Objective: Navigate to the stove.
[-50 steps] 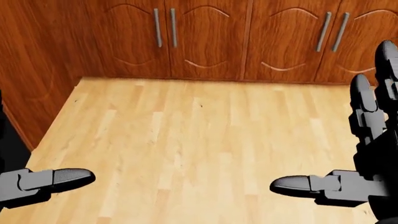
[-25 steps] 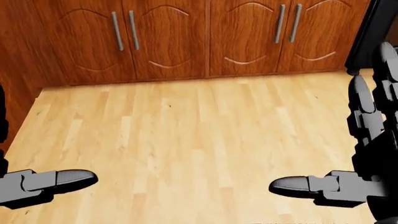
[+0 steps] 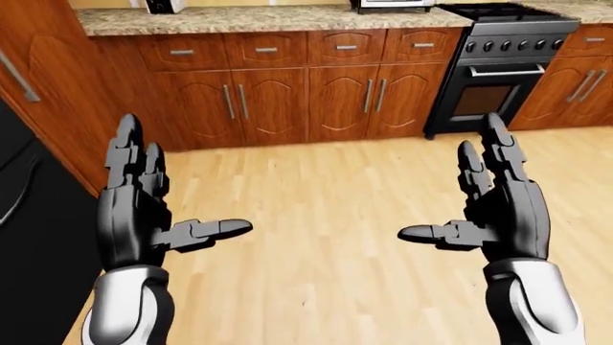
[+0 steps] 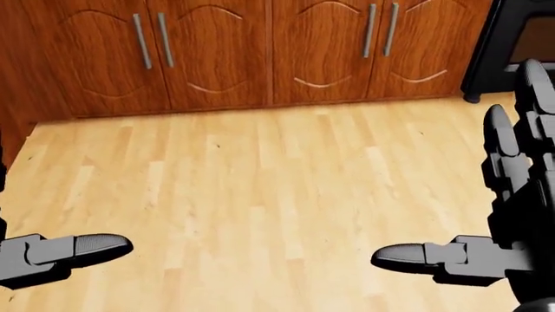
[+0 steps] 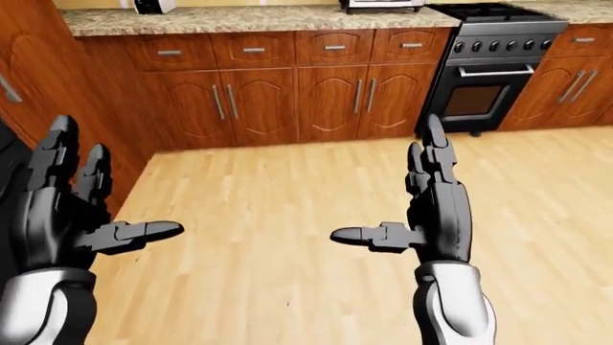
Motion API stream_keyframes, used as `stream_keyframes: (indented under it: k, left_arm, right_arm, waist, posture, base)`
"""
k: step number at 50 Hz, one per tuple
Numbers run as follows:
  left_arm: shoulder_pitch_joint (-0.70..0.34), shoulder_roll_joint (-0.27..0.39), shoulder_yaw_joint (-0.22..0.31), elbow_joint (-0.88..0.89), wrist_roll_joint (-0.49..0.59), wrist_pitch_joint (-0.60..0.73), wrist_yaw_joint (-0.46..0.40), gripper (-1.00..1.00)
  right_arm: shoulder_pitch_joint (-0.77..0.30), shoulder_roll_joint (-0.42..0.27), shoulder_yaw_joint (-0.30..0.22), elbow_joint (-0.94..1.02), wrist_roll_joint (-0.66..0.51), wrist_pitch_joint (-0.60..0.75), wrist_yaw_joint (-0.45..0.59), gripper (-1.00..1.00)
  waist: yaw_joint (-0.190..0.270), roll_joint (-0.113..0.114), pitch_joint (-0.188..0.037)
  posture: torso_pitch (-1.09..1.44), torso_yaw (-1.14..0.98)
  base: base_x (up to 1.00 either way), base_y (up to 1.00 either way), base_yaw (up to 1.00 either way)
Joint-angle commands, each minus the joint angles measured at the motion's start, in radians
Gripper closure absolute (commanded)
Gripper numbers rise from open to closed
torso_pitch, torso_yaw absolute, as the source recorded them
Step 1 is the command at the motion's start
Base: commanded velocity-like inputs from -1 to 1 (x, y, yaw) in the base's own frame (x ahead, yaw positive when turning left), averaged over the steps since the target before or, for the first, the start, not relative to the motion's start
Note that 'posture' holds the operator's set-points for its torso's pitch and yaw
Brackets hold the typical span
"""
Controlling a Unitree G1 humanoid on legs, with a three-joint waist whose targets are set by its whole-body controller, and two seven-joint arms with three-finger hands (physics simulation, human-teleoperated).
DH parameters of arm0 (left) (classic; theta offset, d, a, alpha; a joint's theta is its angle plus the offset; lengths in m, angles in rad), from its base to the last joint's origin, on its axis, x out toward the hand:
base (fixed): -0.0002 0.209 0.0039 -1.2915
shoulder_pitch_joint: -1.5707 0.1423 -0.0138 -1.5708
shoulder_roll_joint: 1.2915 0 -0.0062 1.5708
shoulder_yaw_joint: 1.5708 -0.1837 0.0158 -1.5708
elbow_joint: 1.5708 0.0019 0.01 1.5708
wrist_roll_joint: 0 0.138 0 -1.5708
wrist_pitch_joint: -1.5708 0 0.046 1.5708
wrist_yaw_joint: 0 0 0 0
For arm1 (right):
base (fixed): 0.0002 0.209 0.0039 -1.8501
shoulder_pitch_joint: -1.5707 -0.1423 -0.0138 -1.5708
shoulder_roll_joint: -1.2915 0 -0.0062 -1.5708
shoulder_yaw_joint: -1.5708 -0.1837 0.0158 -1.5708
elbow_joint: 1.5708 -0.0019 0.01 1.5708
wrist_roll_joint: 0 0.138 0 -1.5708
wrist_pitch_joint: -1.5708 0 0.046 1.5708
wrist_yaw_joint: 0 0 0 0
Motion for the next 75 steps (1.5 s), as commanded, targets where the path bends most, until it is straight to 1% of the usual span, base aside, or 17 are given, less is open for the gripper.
stream_keyframes:
  k: [1, 2, 18, 19, 23, 27, 31, 33, 41, 49, 52, 54, 55, 65, 68, 69, 75]
  left_arm:
    - [-0.019, 0.002, -0.013, -0.036, -0.006, -0.026, -0.005, -1.00]
    - [-0.019, 0.002, -0.013, -0.034, -0.006, -0.029, -0.006, -1.00]
    - [-0.019, 0.001, -0.017, -0.035, -0.003, -0.027, -0.006, -1.00]
    - [-0.018, 0.001, -0.017, -0.035, -0.002, -0.028, -0.006, -1.00]
    - [-0.013, -0.001, -0.018, -0.027, -0.001, -0.040, -0.008, -1.00]
    - [-0.011, -0.002, -0.017, -0.033, -0.002, -0.035, -0.008, -1.00]
    - [-0.010, -0.002, -0.016, -0.029, -0.002, -0.040, -0.010, -1.00]
    - [-0.012, -0.002, -0.014, -0.026, -0.003, -0.041, -0.010, -1.00]
    - [-0.017, 0.000, -0.015, -0.030, -0.004, -0.033, -0.008, -1.00]
    - [-0.016, -0.001, -0.020, -0.022, -0.001, -0.041, -0.009, -1.00]
    - [-0.015, -0.001, -0.020, -0.029, -0.001, -0.035, -0.008, -1.00]
    - [-0.015, -0.001, -0.017, -0.020, -0.002, -0.044, -0.010, -1.00]
    - [-0.014, -0.001, -0.017, -0.026, -0.003, -0.039, -0.009, -1.00]
    - [-0.012, -0.002, -0.018, -0.027, -0.001, -0.040, -0.008, -1.00]
    - [-0.009, -0.002, -0.017, -0.028, -0.001, -0.041, -0.009, -1.00]
    - [-0.009, -0.003, -0.016, -0.025, -0.002, -0.044, -0.009, -1.00]
    - [-0.009, -0.002, -0.017, -0.032, -0.002, -0.037, -0.009, -1.00]
  right_arm:
    - [-0.014, -0.009, -0.016, -0.028, -0.005, -0.021, -0.008, -1.00]
    - [-0.016, -0.008, -0.019, -0.025, -0.004, -0.022, -0.009, -1.00]
    - [-0.017, -0.011, -0.024, -0.020, 0.003, -0.021, -0.016, -1.00]
    - [-0.017, -0.010, -0.025, -0.019, 0.004, -0.023, -0.016, -1.00]
    - [-0.013, -0.010, -0.024, -0.018, 0.003, -0.029, -0.015, -1.00]
    - [-0.010, -0.009, -0.022, -0.020, -0.001, -0.031, -0.017, -1.00]
    - [-0.010, -0.008, -0.020, -0.019, -0.003, -0.032, -0.017, -1.00]
    - [-0.009, -0.008, -0.020, -0.017, -0.004, -0.033, -0.017, -1.00]
    - [-0.015, -0.009, -0.022, -0.020, -0.003, -0.025, -0.019, -1.00]
    - [-0.019, -0.011, -0.021, -0.016, -0.003, -0.022, -0.021, -1.00]
    - [-0.019, -0.011, -0.023, -0.021, -0.002, -0.019, -0.022, -1.00]
    - [-0.017, -0.011, -0.023, -0.023, -0.002, -0.018, -0.022, -1.00]
    - [-0.015, -0.010, -0.023, -0.023, -0.002, -0.021, -0.022, -1.00]
    - [-0.008, -0.008, -0.022, -0.013, -0.002, -0.037, -0.020, -1.00]
    - [-0.005, -0.007, -0.021, -0.015, -0.003, -0.038, -0.019, -1.00]
    - [-0.005, -0.007, -0.021, -0.016, -0.004, -0.038, -0.019, -1.00]
    - [-0.007, -0.007, -0.022, -0.018, -0.003, -0.034, -0.019, -1.00]
  waist:
    - [-0.003, -0.006, -0.009]
    - [-0.002, -0.032, -0.013]
    - [0.010, 0.089, 0.010]
    - [0.018, 0.060, 0.005]
    - [0.008, 0.085, -0.013]
    - [0.011, 0.043, 0.000]
    - [0.010, -0.049, -0.026]
    - [0.003, -0.023, 0.005]
    - [0.006, 0.102, 0.008]
    - [0.010, 0.062, -0.001]
    - [0.014, 0.012, 0.001]
    - [0.007, -0.072, -0.022]
    - [0.001, -0.029, -0.008]
    - [0.007, 0.046, 0.017]
    - [0.007, 0.101, 0.005]
    - [0.018, 0.072, 0.010]
    - [0.012, 0.066, -0.007]
  posture:
    - [0.00, 0.00]
    - [0.00, 0.00]
    - [0.00, 0.00]
    - [0.00, 0.00]
    - [0.00, 0.00]
    - [0.00, 0.00]
    - [0.00, 0.00]
    - [0.00, 0.00]
    - [0.00, 0.00]
    - [0.00, 0.00]
    - [0.00, 0.00]
    - [0.00, 0.00]
    - [0.00, 0.00]
    - [0.00, 0.00]
    - [0.00, 0.00]
    - [0.00, 0.00]
    - [0.00, 0.00]
  base:
    - [0.00, -0.24, 0.00]
    - [0.00, -0.27, 0.00]
    - [0.00, -0.31, 0.00]
    - [0.00, -0.30, 0.00]
    - [0.00, -0.31, 0.00]
    - [0.00, -0.31, 0.00]
    - [0.00, -0.33, 0.00]
    - [0.00, -0.36, 0.00]
    - [0.00, -0.36, 0.00]
    - [0.00, -0.36, 0.00]
    - [0.00, -0.35, 0.00]
    - [0.00, -0.35, 0.00]
    - [0.00, -0.36, 0.00]
    - [0.00, -0.36, 0.00]
    - [0.00, -0.35, 0.00]
    - [0.00, -0.35, 0.00]
    - [0.00, -0.35, 0.00]
